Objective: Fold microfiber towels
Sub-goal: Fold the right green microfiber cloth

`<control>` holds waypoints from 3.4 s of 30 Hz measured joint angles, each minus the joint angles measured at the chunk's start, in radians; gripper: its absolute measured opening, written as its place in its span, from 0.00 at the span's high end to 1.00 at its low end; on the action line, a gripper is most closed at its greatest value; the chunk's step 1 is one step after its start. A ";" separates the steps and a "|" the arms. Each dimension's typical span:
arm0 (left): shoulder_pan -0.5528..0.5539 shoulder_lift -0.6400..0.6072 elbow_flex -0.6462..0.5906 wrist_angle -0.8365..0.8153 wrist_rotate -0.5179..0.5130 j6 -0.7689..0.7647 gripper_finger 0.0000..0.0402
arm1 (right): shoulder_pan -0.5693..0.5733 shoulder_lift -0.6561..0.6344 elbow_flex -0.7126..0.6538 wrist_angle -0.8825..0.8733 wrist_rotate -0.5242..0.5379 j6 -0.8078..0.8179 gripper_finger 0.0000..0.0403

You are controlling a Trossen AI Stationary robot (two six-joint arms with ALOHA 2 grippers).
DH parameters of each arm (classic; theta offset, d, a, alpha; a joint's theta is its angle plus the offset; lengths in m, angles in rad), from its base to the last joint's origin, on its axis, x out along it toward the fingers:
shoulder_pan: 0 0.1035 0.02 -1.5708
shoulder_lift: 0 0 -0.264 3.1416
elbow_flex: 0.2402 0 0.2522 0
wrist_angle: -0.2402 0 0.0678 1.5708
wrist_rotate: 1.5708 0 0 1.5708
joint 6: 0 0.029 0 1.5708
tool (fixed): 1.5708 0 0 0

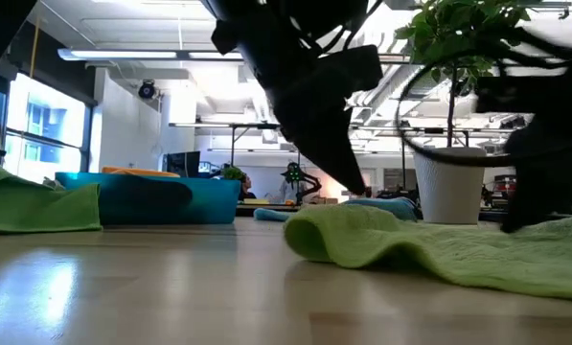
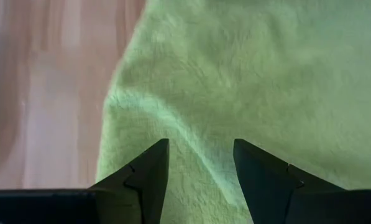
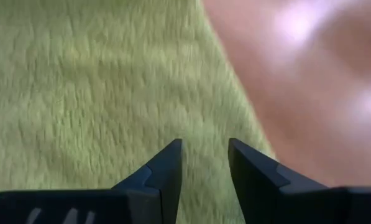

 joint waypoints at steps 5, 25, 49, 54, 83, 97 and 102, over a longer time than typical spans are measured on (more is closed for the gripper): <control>0.002 0.000 -0.019 -0.037 -0.005 -0.046 0.58 | -0.114 0.000 0.000 0.042 0.081 -0.332 0.70; 0.022 -0.015 -0.126 -0.174 -0.076 -0.167 0.58 | -0.067 -0.072 0.102 0.083 -0.233 -0.121 0.70; -0.146 -0.012 -0.128 -0.212 -0.008 -0.135 0.58 | -0.220 0.070 0.100 -0.084 -0.057 -0.499 0.70; -0.145 -0.032 -0.096 -0.260 -0.112 -0.176 0.58 | -0.229 0.006 0.100 -0.096 -0.073 -0.506 0.70; -0.376 -0.099 0.007 -0.068 -0.072 -0.680 0.58 | 0.115 -0.156 -0.079 0.436 -0.393 -0.828 0.70; -0.406 -0.099 0.008 -0.069 -0.149 -0.728 0.58 | 0.182 -0.115 -0.079 0.401 -0.357 -0.879 0.70; -0.404 -0.100 0.008 -0.069 -0.152 -0.738 0.58 | 0.181 -0.077 -0.075 0.412 -0.368 -0.874 0.70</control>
